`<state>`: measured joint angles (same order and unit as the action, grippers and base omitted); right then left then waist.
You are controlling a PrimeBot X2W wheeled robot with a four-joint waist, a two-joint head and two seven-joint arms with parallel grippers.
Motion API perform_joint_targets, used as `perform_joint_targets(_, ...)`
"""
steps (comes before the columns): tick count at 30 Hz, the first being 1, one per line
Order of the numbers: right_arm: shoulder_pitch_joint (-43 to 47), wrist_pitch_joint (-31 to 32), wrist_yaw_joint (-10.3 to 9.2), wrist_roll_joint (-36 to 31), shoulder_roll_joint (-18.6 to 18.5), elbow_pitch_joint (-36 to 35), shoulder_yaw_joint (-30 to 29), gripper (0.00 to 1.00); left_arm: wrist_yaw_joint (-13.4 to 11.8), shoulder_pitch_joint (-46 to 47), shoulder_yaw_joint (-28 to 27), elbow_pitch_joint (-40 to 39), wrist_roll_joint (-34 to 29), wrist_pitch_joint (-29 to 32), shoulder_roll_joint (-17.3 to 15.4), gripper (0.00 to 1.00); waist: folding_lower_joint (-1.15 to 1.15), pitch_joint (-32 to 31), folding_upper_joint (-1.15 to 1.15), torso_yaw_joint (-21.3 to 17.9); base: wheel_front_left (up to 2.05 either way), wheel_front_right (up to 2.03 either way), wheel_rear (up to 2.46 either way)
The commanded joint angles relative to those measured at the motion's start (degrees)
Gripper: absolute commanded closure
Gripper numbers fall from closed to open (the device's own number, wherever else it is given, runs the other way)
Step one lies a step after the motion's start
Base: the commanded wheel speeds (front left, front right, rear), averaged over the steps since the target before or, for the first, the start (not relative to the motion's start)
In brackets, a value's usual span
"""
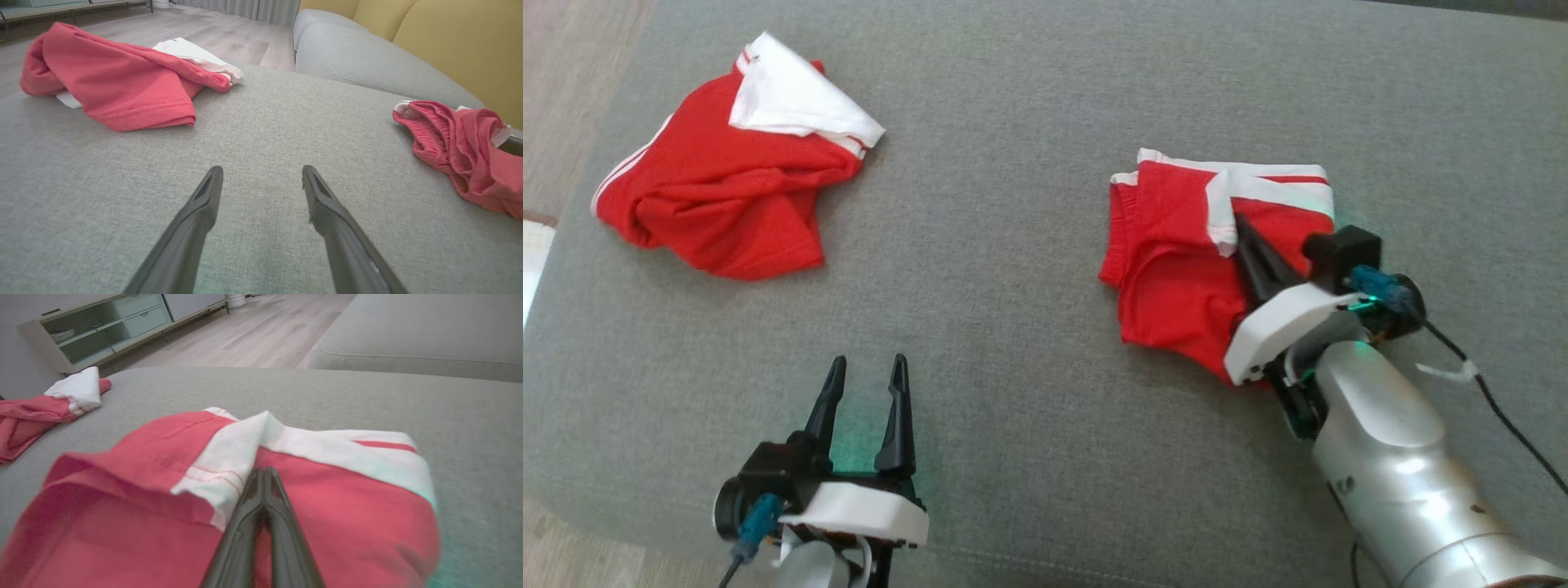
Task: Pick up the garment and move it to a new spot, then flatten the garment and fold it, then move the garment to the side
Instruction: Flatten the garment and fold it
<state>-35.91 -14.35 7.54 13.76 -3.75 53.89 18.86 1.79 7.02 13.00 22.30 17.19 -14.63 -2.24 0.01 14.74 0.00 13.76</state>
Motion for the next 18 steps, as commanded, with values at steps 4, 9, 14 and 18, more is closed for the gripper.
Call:
perform_joint_targets(4,-2.1,-0.6,-0.05,2.5,0.9,-2.6,4.6,1.0,0.2,2.4,-0.8,-1.8,0.9,-0.4,-0.6,0.0,-0.01,0.0,0.0,0.7,0.0,0.0,0.0)
perform_joint_targets(9,-4.7,-0.6,-0.05,3.8,0.9,-1.5,7.6,1.0,0.3,2.7,0.8,-2.0,1.7,-0.4,-0.6,0.0,-0.01,-0.1,0.0,1.6,0.0,0.0,0.0)
perform_joint_targets(14,-8.6,-0.1,-0.05,4.0,0.9,1.2,9.3,1.0,0.4,3.1,2.4,-1.7,2.5,-0.4,-0.6,0.0,-0.01,0.0,0.0,3.3,0.0,0.0,0.0)
perform_joint_targets(18,-11.7,0.1,-0.05,3.3,0.9,4.4,8.8,1.0,0.3,3.3,3.5,-1.5,3.0,-0.4,-0.6,0.0,-0.01,0.3,0.0,5.1,0.0,0.0,0.0)
